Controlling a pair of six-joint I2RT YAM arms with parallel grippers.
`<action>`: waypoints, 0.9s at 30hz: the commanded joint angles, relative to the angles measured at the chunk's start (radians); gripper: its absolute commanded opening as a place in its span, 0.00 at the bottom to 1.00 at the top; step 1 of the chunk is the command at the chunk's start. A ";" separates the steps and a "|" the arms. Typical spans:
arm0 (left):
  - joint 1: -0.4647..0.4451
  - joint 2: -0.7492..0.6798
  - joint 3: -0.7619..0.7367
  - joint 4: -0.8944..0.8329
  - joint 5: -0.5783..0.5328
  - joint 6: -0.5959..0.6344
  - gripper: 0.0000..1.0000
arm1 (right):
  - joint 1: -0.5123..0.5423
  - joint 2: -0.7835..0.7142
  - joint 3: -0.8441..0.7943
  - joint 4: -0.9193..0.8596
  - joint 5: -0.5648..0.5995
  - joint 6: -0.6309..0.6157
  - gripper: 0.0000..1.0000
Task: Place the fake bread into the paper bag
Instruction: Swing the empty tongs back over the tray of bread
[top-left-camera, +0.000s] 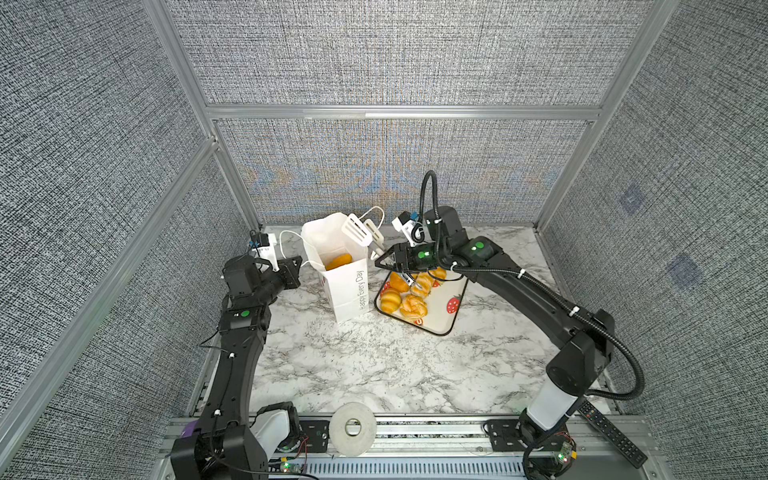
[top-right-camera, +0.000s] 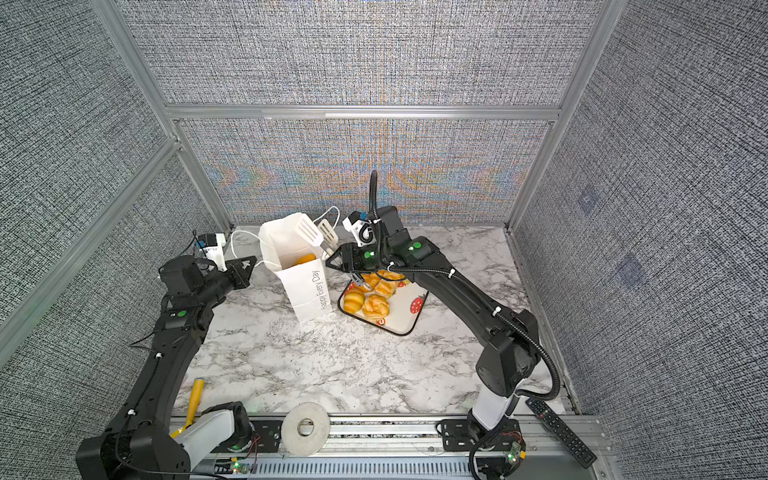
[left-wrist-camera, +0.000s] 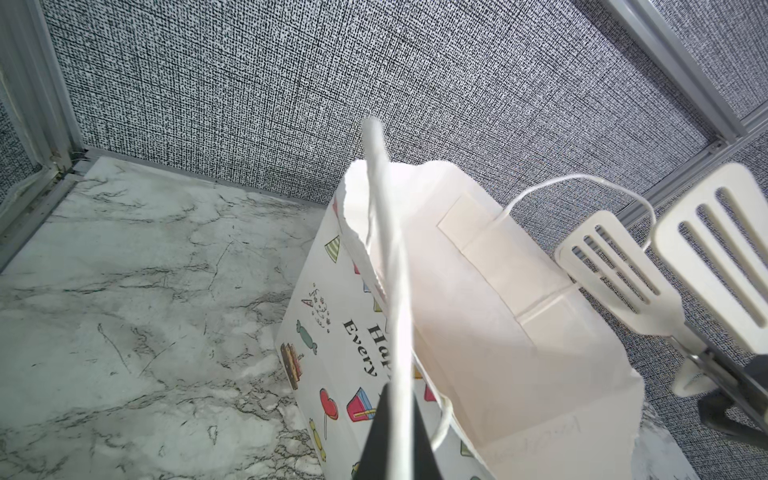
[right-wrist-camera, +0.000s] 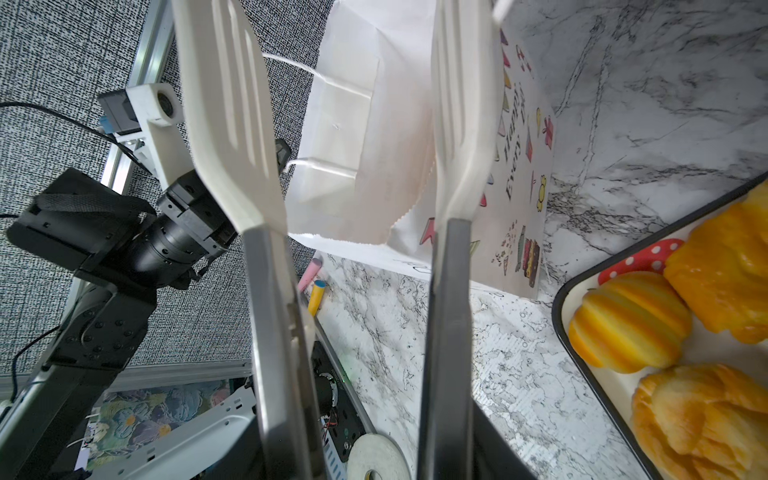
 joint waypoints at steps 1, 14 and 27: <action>0.000 -0.001 -0.001 0.018 0.006 0.005 0.00 | 0.000 -0.020 -0.001 0.019 -0.006 -0.005 0.51; 0.000 -0.002 -0.001 0.018 0.004 0.006 0.00 | -0.010 -0.074 0.010 -0.023 0.022 -0.031 0.51; 0.000 0.001 -0.001 0.019 0.008 0.005 0.00 | -0.085 -0.170 -0.040 -0.056 0.030 -0.044 0.51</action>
